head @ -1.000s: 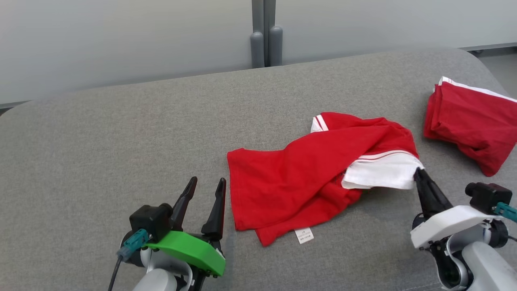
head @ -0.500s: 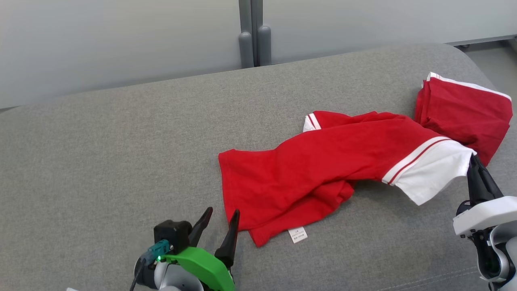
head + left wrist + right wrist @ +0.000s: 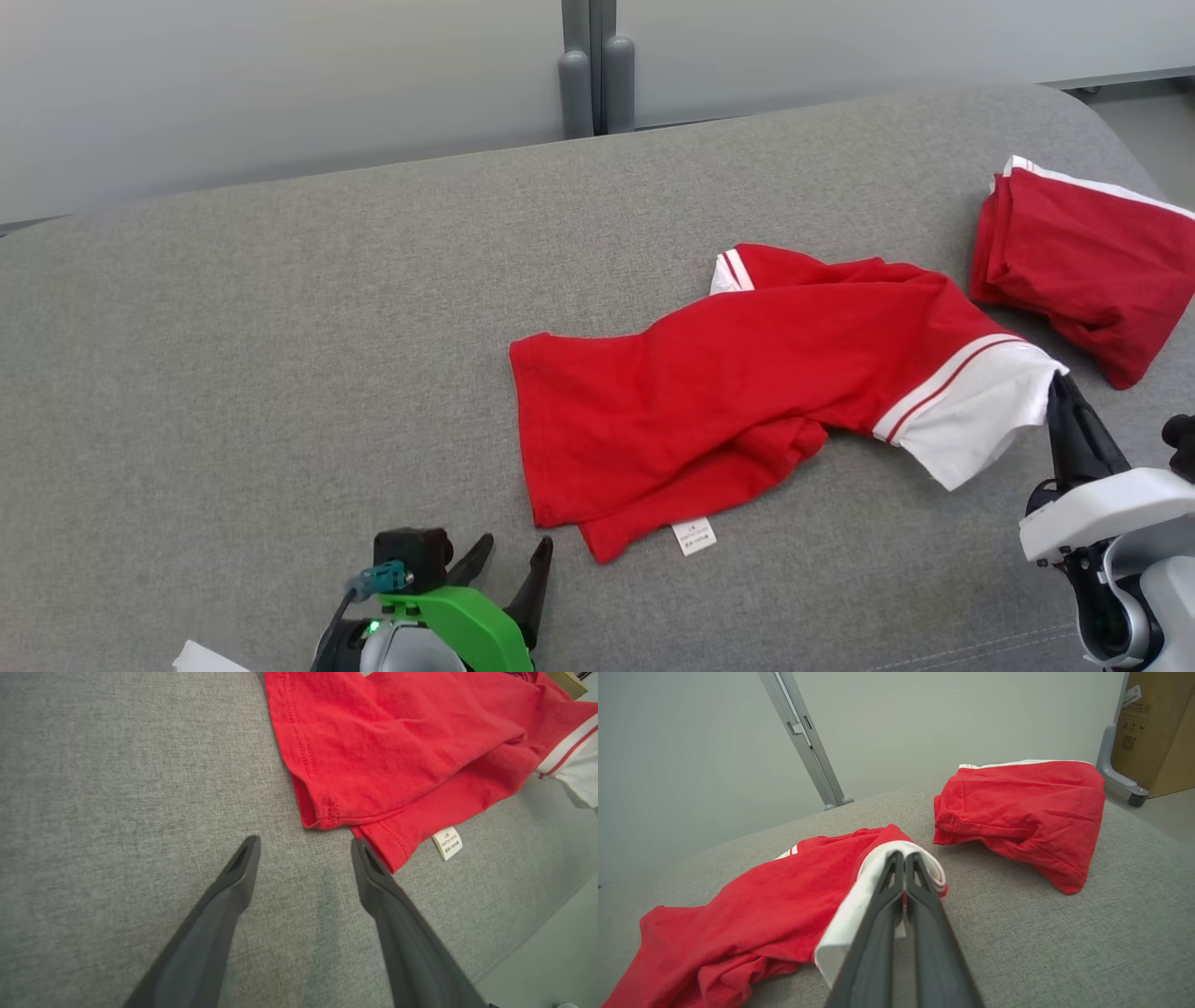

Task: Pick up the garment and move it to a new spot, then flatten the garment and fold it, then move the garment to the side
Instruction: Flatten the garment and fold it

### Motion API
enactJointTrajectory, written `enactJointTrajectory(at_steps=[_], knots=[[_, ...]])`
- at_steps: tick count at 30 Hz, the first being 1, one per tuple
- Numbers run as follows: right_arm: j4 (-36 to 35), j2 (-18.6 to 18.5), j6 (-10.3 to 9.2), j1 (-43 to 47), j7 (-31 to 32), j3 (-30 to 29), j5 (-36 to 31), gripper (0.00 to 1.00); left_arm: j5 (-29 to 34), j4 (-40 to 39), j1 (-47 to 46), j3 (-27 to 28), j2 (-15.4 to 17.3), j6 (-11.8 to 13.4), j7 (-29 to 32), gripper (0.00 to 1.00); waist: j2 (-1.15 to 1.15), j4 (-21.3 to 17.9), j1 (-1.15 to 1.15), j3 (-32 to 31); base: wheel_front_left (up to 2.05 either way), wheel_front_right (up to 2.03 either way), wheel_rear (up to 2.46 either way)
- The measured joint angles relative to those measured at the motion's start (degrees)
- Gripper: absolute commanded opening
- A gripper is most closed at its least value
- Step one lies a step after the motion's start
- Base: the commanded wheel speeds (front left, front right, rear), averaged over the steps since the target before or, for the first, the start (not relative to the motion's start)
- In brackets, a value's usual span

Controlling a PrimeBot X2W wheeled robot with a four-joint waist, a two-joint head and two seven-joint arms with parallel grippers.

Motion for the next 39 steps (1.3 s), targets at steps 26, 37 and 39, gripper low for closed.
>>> enactJointTrajectory(at_steps=[26, 37, 39], knots=[[-0.04, 1.46, 0.52, -0.19, 0.0, -0.63, -0.07, 0.0, 0.16, 7.7, -6.36, -2.0, -1.44, -3.18, -0.97, 0.56, 0.0, -2.92, 0.0, 2.04, 0.0, 0.0, 0.0], [0.11, 1.85, 0.68, -0.48, 0.0, -0.71, -0.3, 0.0, 0.14, 9.4, -8.02, -3.42, -1.68, -4.93, -4.01, 0.0, 0.0, -2.78, 0.0, 1.77, 0.0, 0.0, 0.0], [-0.09, 2.12, 1.07, -0.81, 0.0, -1.01, -0.31, 0.0, 0.03, 9.16, -8.43, -2.6, -1.74, -4.93, -5.45, 0.0, 0.0, -2.79, 0.0, 1.65, 0.0, 0.0, 0.0]])
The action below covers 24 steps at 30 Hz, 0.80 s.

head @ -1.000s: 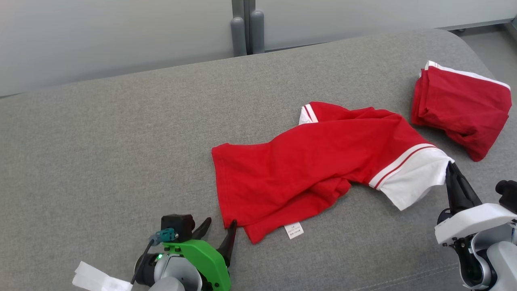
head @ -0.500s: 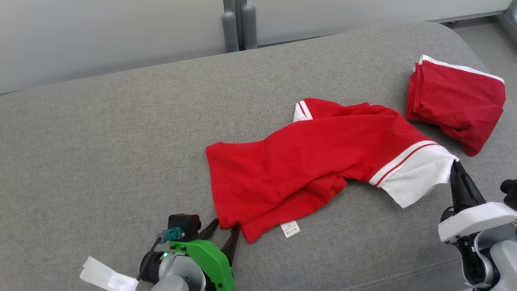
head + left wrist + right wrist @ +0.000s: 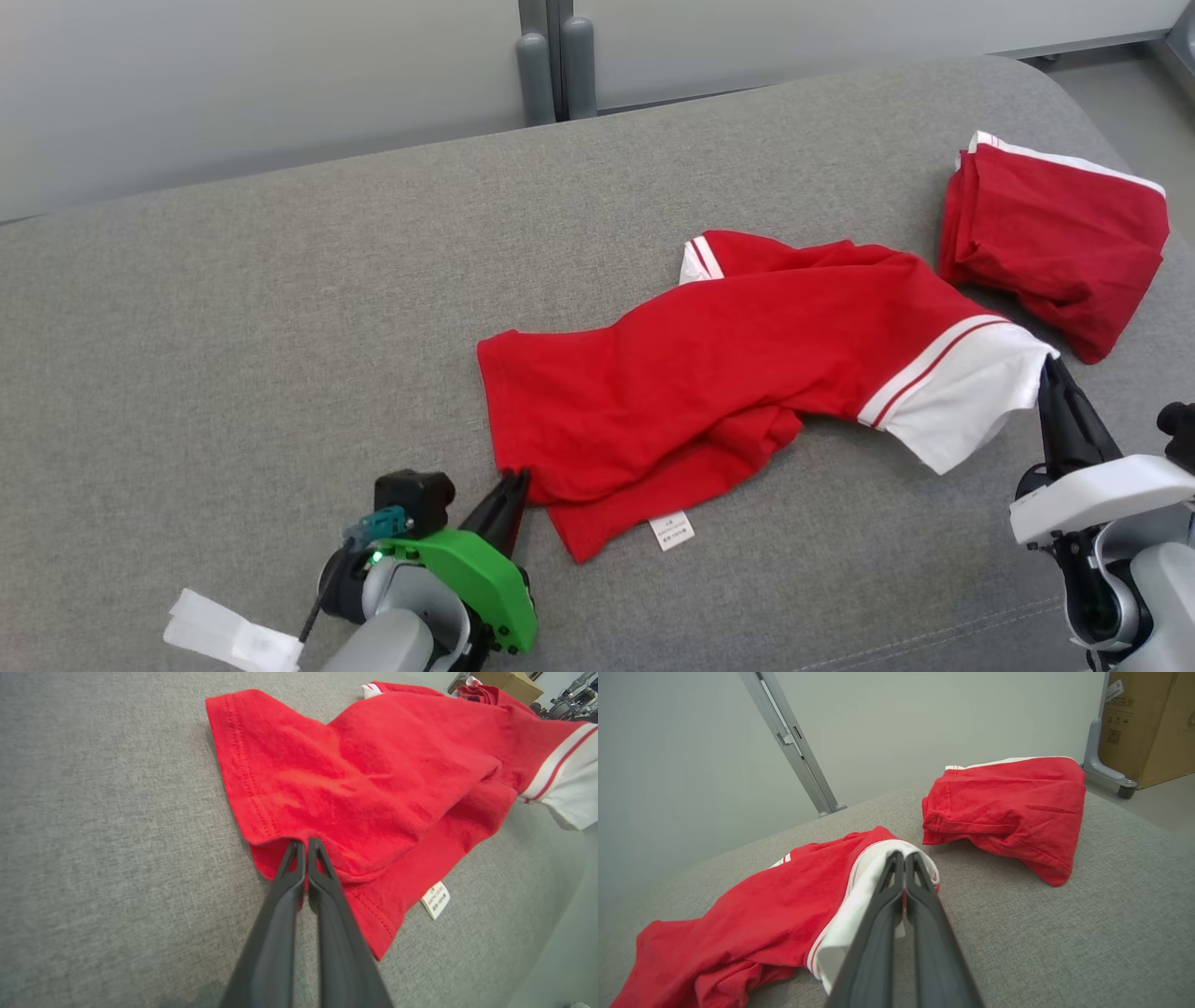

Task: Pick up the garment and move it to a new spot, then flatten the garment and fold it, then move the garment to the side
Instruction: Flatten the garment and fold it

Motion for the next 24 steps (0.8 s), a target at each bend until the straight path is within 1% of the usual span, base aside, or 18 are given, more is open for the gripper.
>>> enactJointTrajectory(at_steps=[2, 6, 12, 16, 20, 24], knots=[[-0.88, 0.19, 0.04, -0.51, 0.0, -0.62, 0.0, 0.0, -0.29, -0.48, -0.59, 1.43, -0.01, 0.0, -2.15, 0.0, 0.0, 0.0, 0.0, -0.18, 0.0, 0.0, 0.0], [-3.52, 0.41, 1.24, -1.49, 0.0, -1.78, -0.01, 0.0, -2.13, -3.35, -2.04, 6.13, -0.05, 0.0, -5.8, 0.0, 0.0, 0.05, 0.0, -1.07, 0.0, 0.0, 0.0], [-8.71, -0.34, 2.97, -2.66, -0.01, -2.75, -0.4, 0.0, -4.92, -9.14, -2.91, 13.67, -0.23, 0.0, -6.34, 0.0, 0.0, 0.41, 0.0, -2.97, 0.0, 0.0, 0.0], [-12.06, -1.24, 3.05, -2.76, -0.08, -3.05, -1.41, 0.0, -4.95, -13.92, -3.3, 18.37, -0.05, 0.01, -6.32, 0.0, 0.0, 0.84, 0.0, -4.44, 0.0, 0.0, 0.0], [-16.49, -2.25, 3.52, -2.88, -0.09, -4.35, -2.04, 0.0, -3.07, -22.73, -4.12, 24.84, 0.41, 0.26, -6.26, 0.0, 0.0, 1.42, 0.0, -5.81, 0.0, 0.0, 0.0], [-23.47, -2.58, 3.54, -4.56, -0.09, -6.02, -3.44, 0.0, -0.75, -32.26, -4.74, 29.66, 0.46, 0.27, -6.27, 0.0, 0.0, 1.98, 0.0, -6.81, 0.0, 0.0, 0.0]])
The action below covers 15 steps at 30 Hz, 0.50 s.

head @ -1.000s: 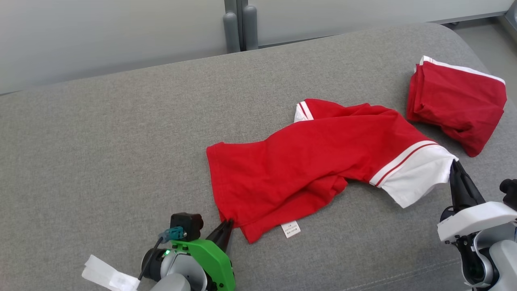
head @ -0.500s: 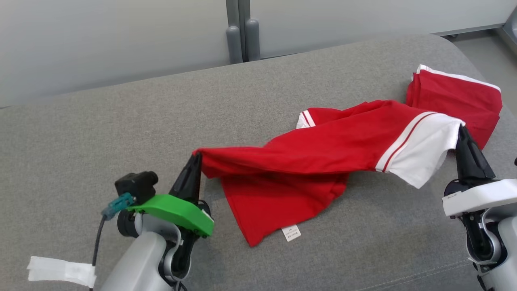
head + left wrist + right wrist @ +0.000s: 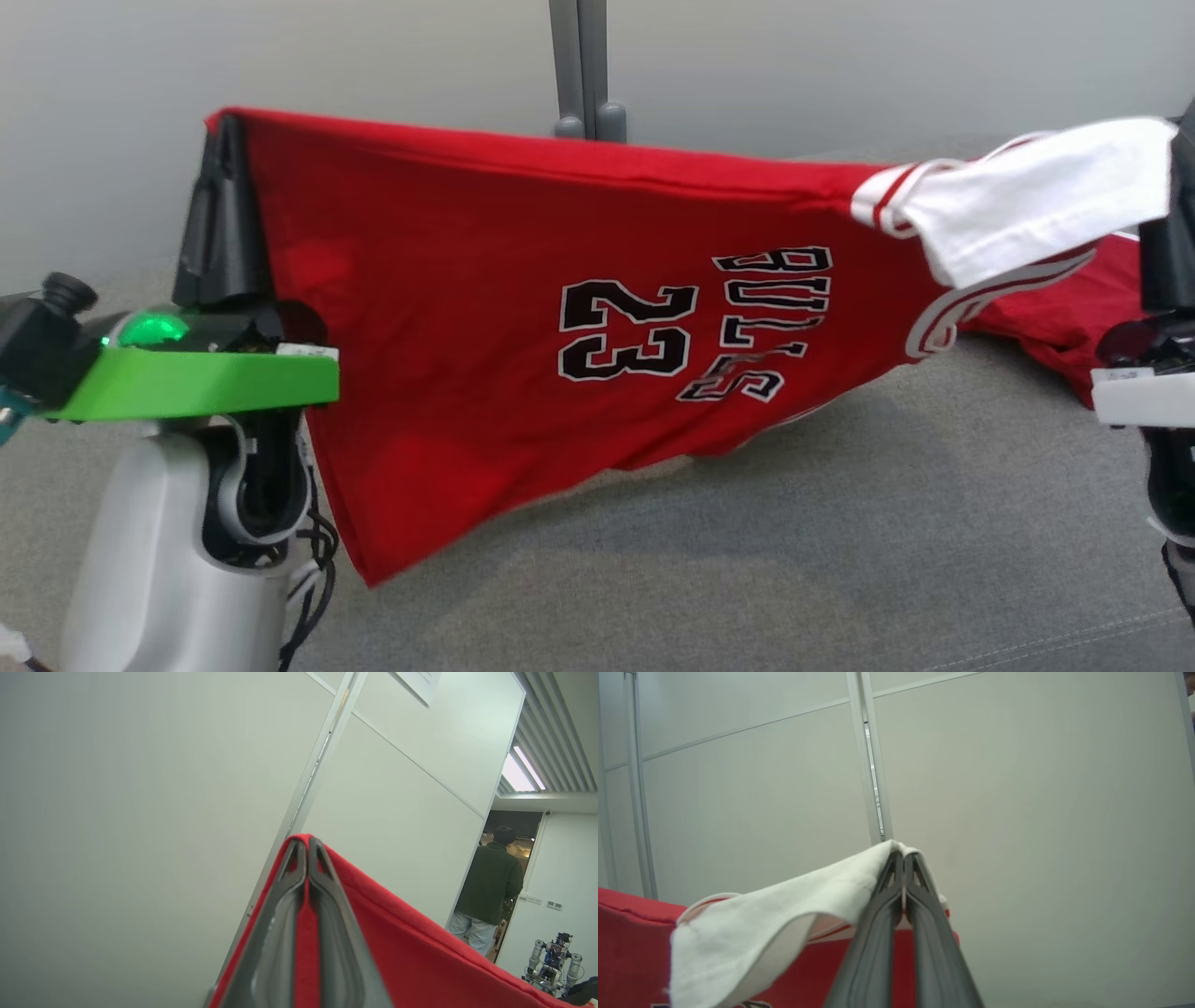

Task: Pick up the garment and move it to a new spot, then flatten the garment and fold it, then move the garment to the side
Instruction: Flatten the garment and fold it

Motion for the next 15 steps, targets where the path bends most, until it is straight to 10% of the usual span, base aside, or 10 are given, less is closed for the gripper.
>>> enactJointTrajectory(at_steps=[8, 15], knots=[[-14.29, -0.36, 0.01, -4.03, -0.43, -4.91, -0.54, 0.0, 5.01, -14.78, -2.53, 0.97, 3.81, -0.59, -0.26, 0.0, 0.0, 0.13, 0.0, -1.26, 0.0, 0.0, 0.0], [-6.55, -1.34, 0.85, -3.37, 9.02, 3.54, 4.04, 0.0, 4.09, -6.2, -2.26, -4.17, 5.81, -0.24, 7.35, 0.0, 0.0, 0.54, 0.0, -0.45, 0.0, 0.0, 0.0]])
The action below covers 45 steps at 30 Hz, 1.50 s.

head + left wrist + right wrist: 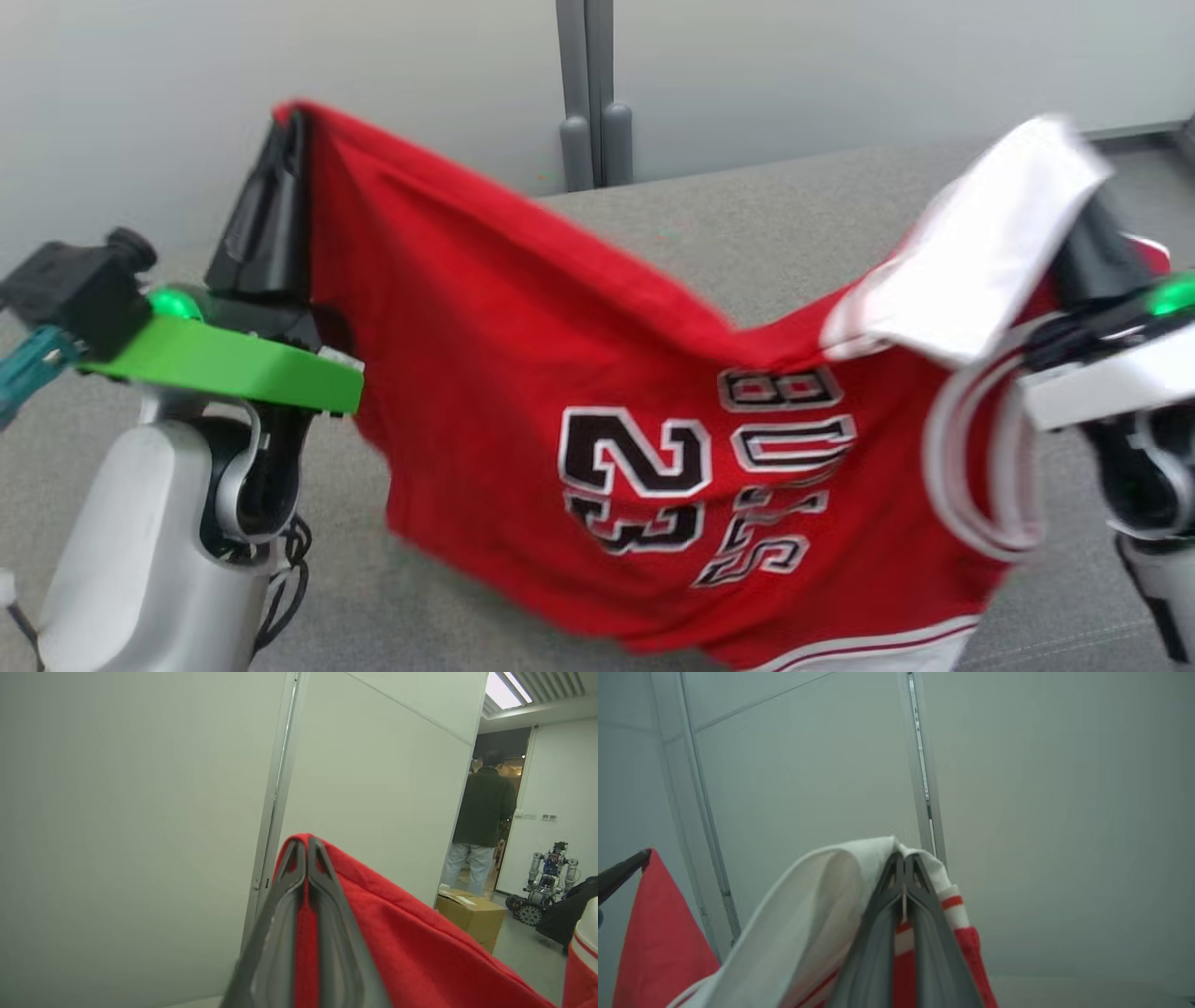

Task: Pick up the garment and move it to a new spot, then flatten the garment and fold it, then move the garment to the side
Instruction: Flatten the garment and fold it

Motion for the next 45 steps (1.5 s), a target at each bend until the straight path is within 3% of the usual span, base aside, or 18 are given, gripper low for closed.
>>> enactJointTrajectory(at_steps=[4, 5, 8, 11, 15, 20, 29, 35, 45], knots=[[11.51, 1.42, 0.69, -7.76, 5.37, 6.61, -1.37, 0.0, -0.25, 11.63, -1.2, 0.22, 1.31, 1.16, 3.43, 0.0, 0.0, 0.38, 0.0, 1.38, 0.0, 0.0, 0.0], [14.86, 2.52, 0.0, -17.6, 5.37, 6.09, -3.94, 0.0, 0.26, 15.59, -5.28, 3.63, 1.97, 2.75, 3.33, 0.0, 0.0, 0.46, 0.0, 1.77, 0.0, 0.0, 0.0], [14.57, 5.33, -3.1, -33.72, 2.4, 0.71, -5.43, 0.0, 0.85, 14.88, -17.44, 7.75, 2.23, 3.76, 1.35, 0.0, 0.0, 0.33, 0.0, 1.61, 0.0, 0.0, 0.0], [15.36, 4.92, -3.43, -39.74, 2.26, -0.11, -5.15, 0.0, -0.43, 11.98, -26.46, 8.22, -0.01, 3.71, 0.85, 0.0, 0.0, 0.56, 0.0, 1.6, 0.0, 0.0, 0.0], [22.24, 4.88, -2.05, -33.48, 4.7, 3.83, -4.76, 0.0, -1.51, 12.87, -23.46, 6.51, -1.05, 2.98, 1.2, 0.0, 0.0, 0.67, 0.0, 2.1, 0.0, 0.0, 0.0], [29.83, 5.36, -0.3, -19.61, 7.45, 7.26, -2.3, 0.0, -3.58, 17.53, -8.88, 3.75, -2.01, 2.41, 3.34, 0.0, 0.0, 0.8, 0.0, 3.72, 0.0, 0.0, 0.0], [38.06, 8.62, 0.68, -5.74, 4.91, 8.83, 0.25, 0.0, -5.52, 27.87, 10.29, -0.53, -6.25, 1.6, 1.74, 0.0, 0.0, 1.65, 0.0, 7.53, 0.0, 0.0, 0.0], [38.9, 9.77, 1.68, -5.24, -0.48, 7.7, 0.9, 0.0, -6.89, 29.64, 10.96, -0.14, -6.21, -1.08, -2.1, 0.0, 0.0, 2.64, 0.0, 8.8, 0.0, 0.0, 0.0], [34.93, 10.03, 2.68, -2.62, -7.23, 6.01, 2.82, 0.0, -7.89, 29.06, 11.52, 3.36, -6.03, -2.85, -5.92, 0.0, 0.0, 2.52, 0.0, 6.38, 0.0, 0.0, 0.0]])
